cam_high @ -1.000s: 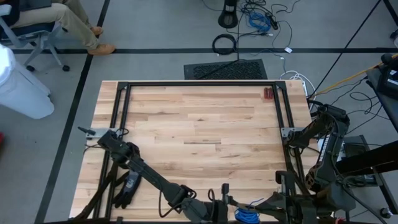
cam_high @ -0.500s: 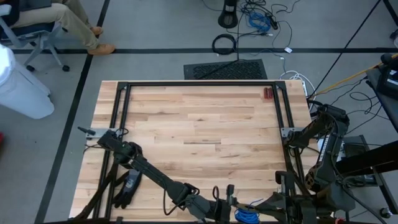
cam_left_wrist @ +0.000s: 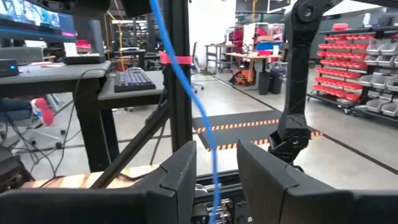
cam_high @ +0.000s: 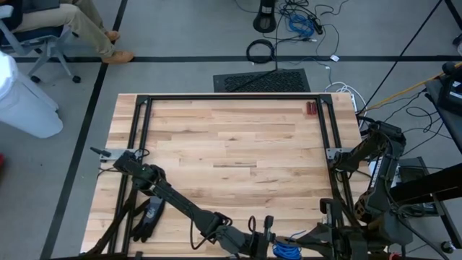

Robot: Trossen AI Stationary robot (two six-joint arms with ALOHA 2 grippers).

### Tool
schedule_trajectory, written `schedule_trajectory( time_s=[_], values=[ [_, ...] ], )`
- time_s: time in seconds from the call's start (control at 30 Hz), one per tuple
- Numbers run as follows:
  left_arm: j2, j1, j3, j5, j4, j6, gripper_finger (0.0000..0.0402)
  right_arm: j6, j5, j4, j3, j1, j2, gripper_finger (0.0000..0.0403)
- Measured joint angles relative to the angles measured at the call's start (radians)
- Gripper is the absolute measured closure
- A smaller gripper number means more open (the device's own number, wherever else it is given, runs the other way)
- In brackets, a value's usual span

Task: Coil cords
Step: Coil the blue wire onto the spool

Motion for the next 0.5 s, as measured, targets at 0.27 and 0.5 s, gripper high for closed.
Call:
schedule_trajectory(
  time_s=[0.27, 0.5],
  values=[
    [0.000, 0.001, 0.000, 0.018, 0.004, 0.000, 0.0278, 0.004, 0.000, -0.008, 0.000, -0.019, 0.000, 0.0403],
    [0.000, 0.002, 0.000, -0.001, 0.004, 0.000, 0.0294, 0.010, 0.001, -0.009, 0.000, -0.032, 0.004, 0.0403]
  ],
)
